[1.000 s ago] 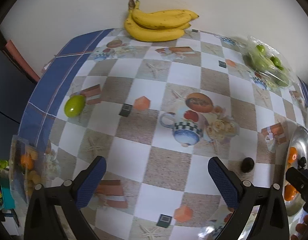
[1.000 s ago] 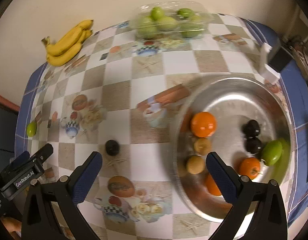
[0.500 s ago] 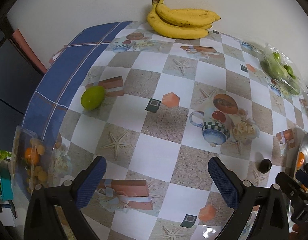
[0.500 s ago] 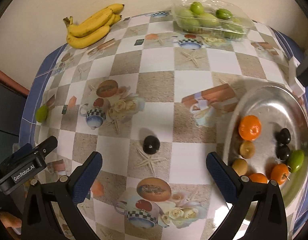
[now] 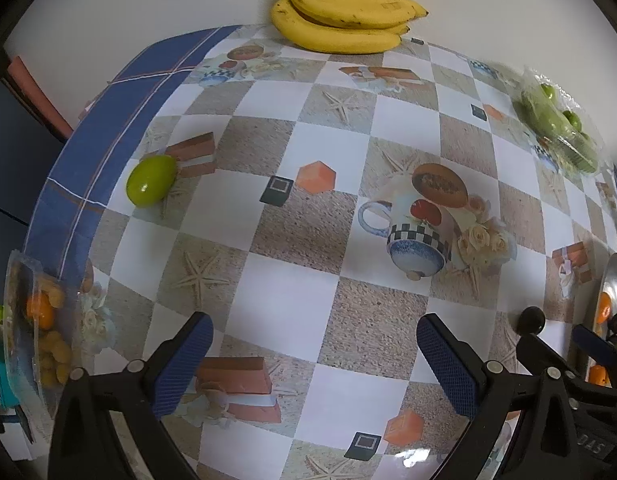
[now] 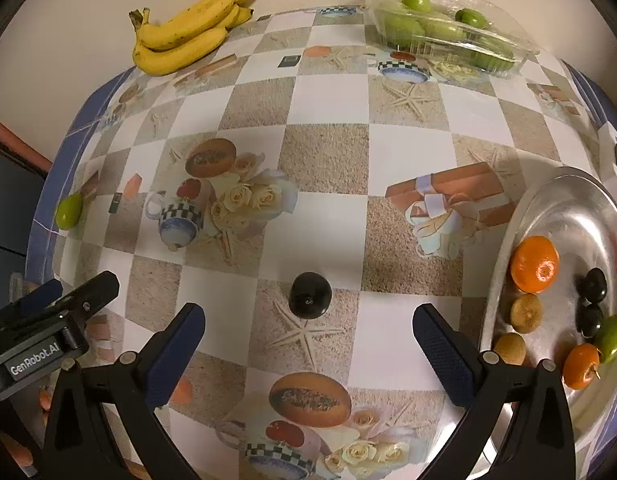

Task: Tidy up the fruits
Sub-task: 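Close the right tool on the dark plum on the table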

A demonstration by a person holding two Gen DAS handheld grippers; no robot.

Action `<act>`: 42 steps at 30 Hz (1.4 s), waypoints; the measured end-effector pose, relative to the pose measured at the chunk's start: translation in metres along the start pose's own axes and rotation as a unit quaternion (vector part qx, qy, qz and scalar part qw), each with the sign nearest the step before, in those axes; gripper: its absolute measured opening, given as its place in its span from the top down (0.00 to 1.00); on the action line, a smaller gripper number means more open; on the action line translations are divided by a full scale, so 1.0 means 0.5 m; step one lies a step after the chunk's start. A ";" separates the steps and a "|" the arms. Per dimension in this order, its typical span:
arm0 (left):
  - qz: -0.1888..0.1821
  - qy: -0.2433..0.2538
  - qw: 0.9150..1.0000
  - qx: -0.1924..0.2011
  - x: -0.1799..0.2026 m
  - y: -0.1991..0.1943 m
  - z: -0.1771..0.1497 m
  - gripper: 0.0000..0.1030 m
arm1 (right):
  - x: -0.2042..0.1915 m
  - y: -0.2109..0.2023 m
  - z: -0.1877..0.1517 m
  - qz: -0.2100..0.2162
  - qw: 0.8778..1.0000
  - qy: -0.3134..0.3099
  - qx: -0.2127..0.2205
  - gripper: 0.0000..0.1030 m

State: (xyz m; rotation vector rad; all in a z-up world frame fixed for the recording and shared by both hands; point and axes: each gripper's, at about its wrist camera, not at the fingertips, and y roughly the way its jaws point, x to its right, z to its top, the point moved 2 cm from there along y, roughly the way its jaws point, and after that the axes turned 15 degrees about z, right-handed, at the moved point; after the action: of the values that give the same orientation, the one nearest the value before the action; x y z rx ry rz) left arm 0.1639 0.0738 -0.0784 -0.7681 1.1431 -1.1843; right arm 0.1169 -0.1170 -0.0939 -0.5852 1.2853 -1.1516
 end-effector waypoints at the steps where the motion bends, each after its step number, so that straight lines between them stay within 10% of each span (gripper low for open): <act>1: -0.001 0.000 1.000 -0.001 0.001 0.001 0.000 0.00 | 0.002 0.004 0.000 -0.004 1.000 0.000 -0.001 0.00; 13: -0.004 0.007 1.000 -0.003 0.018 0.007 0.002 0.00 | 0.013 0.006 -0.001 -0.026 0.999 -0.016 0.015 0.03; 21: -0.009 0.013 1.000 -0.007 0.032 0.013 0.000 0.00 | 0.006 0.021 0.006 -0.016 1.000 -0.018 0.013 0.52; 30: -0.016 0.011 1.000 -0.009 0.035 0.019 0.002 0.00 | -0.003 0.027 0.008 -0.012 1.000 -0.021 0.009 0.76; 42: -0.029 -0.016 0.999 -0.014 0.012 0.023 0.010 0.00 | -0.017 -0.015 0.017 0.006 0.999 -0.015 0.030 0.76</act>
State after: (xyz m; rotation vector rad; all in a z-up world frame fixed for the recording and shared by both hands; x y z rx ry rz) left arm 0.1718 0.0703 -0.0894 -0.8435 1.1185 -1.2023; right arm 0.1236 -0.1141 -0.0817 -0.5489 1.2224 -1.1633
